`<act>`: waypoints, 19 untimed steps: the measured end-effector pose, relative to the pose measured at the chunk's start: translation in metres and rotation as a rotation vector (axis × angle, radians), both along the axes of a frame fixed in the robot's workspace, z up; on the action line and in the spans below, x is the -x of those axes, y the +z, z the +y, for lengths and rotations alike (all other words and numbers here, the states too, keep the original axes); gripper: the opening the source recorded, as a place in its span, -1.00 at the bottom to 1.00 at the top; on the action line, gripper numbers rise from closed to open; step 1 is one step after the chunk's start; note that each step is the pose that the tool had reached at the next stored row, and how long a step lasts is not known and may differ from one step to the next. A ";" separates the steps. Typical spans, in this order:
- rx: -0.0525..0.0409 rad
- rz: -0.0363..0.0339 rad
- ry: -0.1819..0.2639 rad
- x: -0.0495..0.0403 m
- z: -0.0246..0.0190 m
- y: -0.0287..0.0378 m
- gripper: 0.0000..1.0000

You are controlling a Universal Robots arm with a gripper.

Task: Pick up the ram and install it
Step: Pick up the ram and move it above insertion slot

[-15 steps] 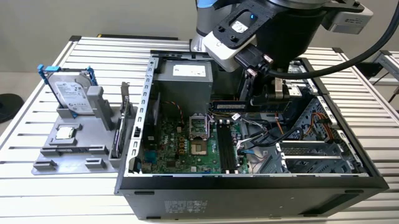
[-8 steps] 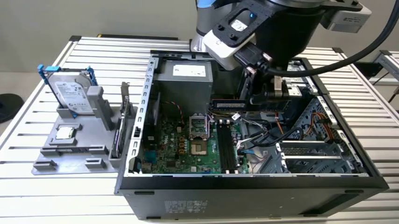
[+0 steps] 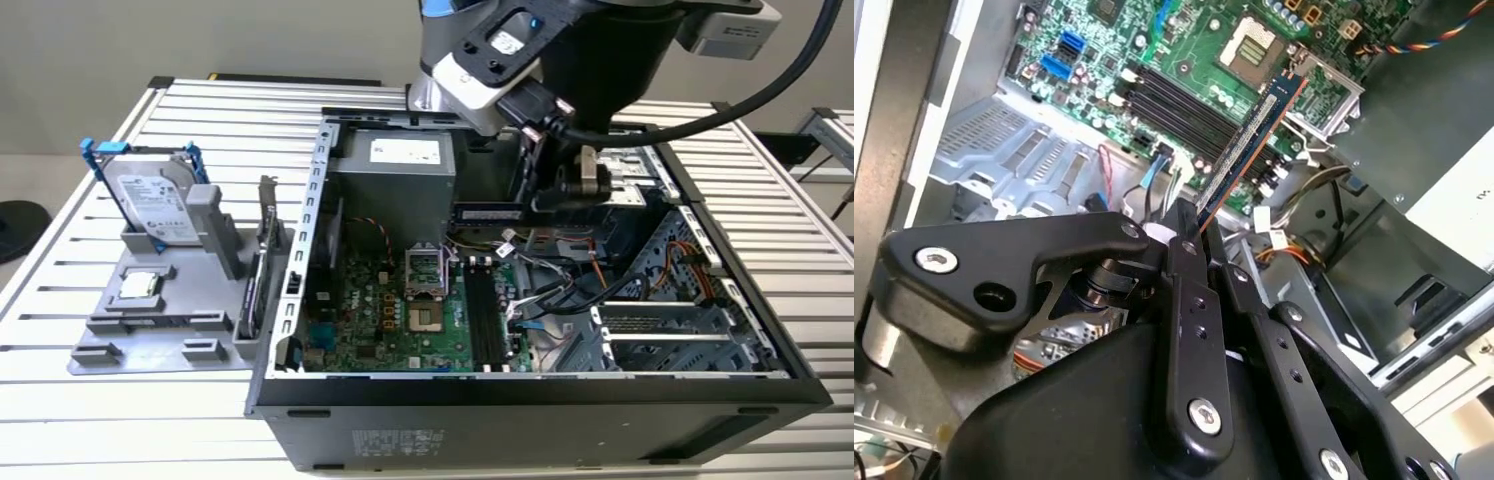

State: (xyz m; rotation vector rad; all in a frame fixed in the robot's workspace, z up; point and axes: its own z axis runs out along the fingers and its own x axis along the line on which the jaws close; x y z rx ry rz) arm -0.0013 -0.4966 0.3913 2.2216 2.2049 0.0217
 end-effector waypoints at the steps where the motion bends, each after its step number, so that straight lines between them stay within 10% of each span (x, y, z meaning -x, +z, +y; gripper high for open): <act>1: -0.0001 -0.0001 0.000 0.0000 0.0015 0.0000 -1.00; 19: 0.0000 0.0000 0.000 0.0000 0.0245 0.0000 -1.00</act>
